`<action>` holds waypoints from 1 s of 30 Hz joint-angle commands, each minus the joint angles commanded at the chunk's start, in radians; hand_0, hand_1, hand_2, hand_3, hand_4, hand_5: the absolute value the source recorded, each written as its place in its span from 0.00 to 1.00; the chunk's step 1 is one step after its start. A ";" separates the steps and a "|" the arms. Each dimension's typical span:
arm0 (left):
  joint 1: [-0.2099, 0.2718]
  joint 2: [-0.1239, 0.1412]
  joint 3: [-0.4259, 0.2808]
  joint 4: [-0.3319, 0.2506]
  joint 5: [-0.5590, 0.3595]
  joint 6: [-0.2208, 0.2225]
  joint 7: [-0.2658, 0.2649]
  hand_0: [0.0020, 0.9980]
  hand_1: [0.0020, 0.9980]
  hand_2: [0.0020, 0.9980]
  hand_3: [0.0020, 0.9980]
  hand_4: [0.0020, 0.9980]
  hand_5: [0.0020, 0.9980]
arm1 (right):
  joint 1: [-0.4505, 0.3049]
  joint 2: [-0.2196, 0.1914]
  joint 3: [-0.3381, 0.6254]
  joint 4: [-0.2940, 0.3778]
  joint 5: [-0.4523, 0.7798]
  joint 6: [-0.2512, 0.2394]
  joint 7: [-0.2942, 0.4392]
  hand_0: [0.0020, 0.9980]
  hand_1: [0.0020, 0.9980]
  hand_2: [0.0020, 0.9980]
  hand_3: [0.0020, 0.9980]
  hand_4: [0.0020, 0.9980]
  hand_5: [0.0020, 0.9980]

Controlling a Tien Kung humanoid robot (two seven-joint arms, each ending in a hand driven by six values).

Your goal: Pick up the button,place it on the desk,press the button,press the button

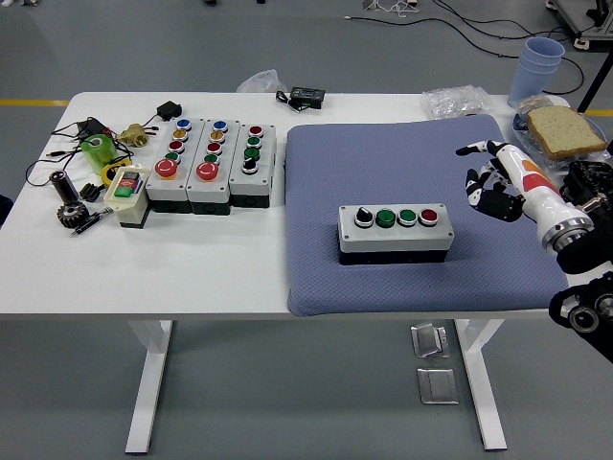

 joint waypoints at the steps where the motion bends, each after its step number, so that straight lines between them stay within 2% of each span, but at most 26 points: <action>1: -0.001 0.000 0.000 0.000 -0.002 0.000 0.000 0.53 0.42 0.42 0.42 0.26 0.48 | -0.020 0.002 0.034 -0.005 0.045 0.001 0.043 0.50 0.49 0.59 0.82 0.71 0.32; 3: -0.002 0.000 -0.001 0.000 -0.002 0.000 -0.001 0.53 0.42 0.42 0.42 0.26 0.48 | -0.059 0.005 0.100 -0.012 0.130 0.012 0.125 0.50 0.49 0.59 0.82 0.71 0.32; 4: -0.002 0.000 -0.001 0.000 -0.002 0.000 -0.001 0.53 0.42 0.42 0.42 0.26 0.48 | -0.065 0.005 0.118 -0.013 0.169 0.014 0.164 0.73 0.68 0.76 0.83 0.76 0.41; 6: -0.003 0.000 0.000 0.000 -0.001 -0.001 -0.001 0.53 0.42 0.42 0.42 0.26 0.48 | -0.103 0.009 0.179 -0.021 0.253 0.051 0.238 0.73 0.68 0.76 0.83 0.76 0.41; 9: -0.004 0.000 -0.001 0.000 0.002 -0.002 -0.002 0.53 0.42 0.42 0.42 0.26 0.48 | -0.144 0.014 0.246 -0.037 0.377 0.101 0.298 0.73 0.68 0.76 0.83 0.76 0.41; 10: -0.005 0.000 -0.002 0.000 0.002 -0.002 -0.002 0.53 0.42 0.42 0.42 0.26 0.48 | -0.172 0.015 0.280 -0.046 0.422 0.130 0.321 0.76 0.72 0.79 0.79 0.76 0.44; 15: -0.009 0.000 -0.005 0.000 -0.001 -0.001 -0.003 0.53 0.42 0.42 0.42 0.26 0.48 | -0.248 0.020 0.352 -0.058 0.637 0.205 0.367 0.76 0.72 0.79 0.79 0.76 0.44; 22: -0.003 0.000 -0.007 0.000 0.005 -0.003 -0.001 0.53 0.42 0.42 0.42 0.25 0.48 | -0.325 0.038 0.415 -0.056 0.924 0.255 0.399 0.77 0.74 0.79 0.79 0.76 0.48; 24: -0.002 0.000 -0.006 0.000 0.007 -0.004 0.000 0.53 0.42 0.42 0.42 0.25 0.48 | -0.340 0.044 0.429 -0.055 0.955 0.261 0.404 0.77 0.74 0.79 0.79 0.76 0.48; 30: 0.001 0.000 -0.008 0.000 0.017 -0.006 0.003 0.53 0.42 0.42 0.42 0.26 0.49 | -0.357 0.054 0.451 -0.054 0.940 0.266 0.394 0.78 0.74 0.79 0.78 0.76 0.47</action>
